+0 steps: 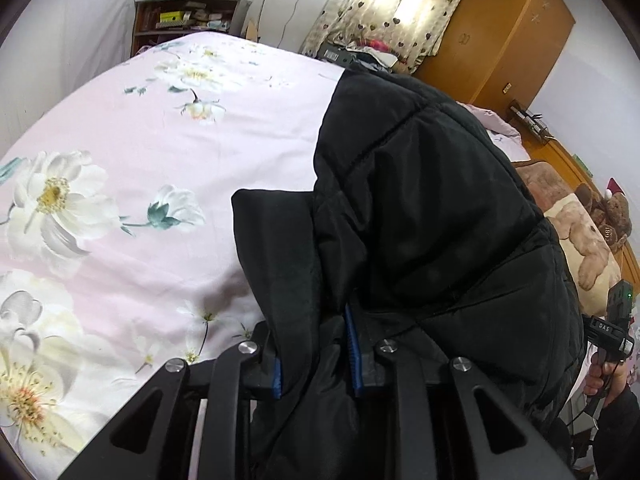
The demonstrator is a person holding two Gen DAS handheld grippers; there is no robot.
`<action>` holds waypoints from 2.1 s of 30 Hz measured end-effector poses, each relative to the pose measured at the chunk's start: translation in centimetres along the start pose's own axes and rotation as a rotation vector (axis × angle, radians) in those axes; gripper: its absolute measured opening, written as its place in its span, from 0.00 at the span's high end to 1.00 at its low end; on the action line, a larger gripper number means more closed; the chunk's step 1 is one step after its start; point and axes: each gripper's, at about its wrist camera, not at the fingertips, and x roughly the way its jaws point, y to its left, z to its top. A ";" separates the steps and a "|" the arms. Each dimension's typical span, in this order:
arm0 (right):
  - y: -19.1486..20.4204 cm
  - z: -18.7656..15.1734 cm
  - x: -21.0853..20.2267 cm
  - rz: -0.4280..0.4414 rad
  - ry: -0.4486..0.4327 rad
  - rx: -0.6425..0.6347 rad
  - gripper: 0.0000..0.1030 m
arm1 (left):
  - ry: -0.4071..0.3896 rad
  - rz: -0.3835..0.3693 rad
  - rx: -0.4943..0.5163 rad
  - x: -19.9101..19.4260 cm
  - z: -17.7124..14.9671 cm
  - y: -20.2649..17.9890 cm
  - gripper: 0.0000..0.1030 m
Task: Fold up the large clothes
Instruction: 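Lift the held edge and fold it over the jacket with both grippers, then lower the folded edge onto the jacket and open both grippers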
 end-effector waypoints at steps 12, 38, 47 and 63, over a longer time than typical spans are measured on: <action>0.8 -0.6 -1.9 0.027 -0.036 -0.032 0.80 | -0.047 -0.001 0.007 -2.2 1.6 0.6 0.76; 7.0 9.0 8.5 0.086 -0.049 -0.075 0.79 | -0.110 0.073 -0.007 1.3 11.0 6.7 0.76; 4.7 10.5 14.3 0.039 0.006 -0.035 0.72 | -0.019 0.144 -0.033 9.1 10.6 8.7 0.72; 5.8 8.8 9.1 -0.124 -0.131 -0.115 0.48 | -0.187 0.175 -0.118 1.1 8.4 9.1 0.54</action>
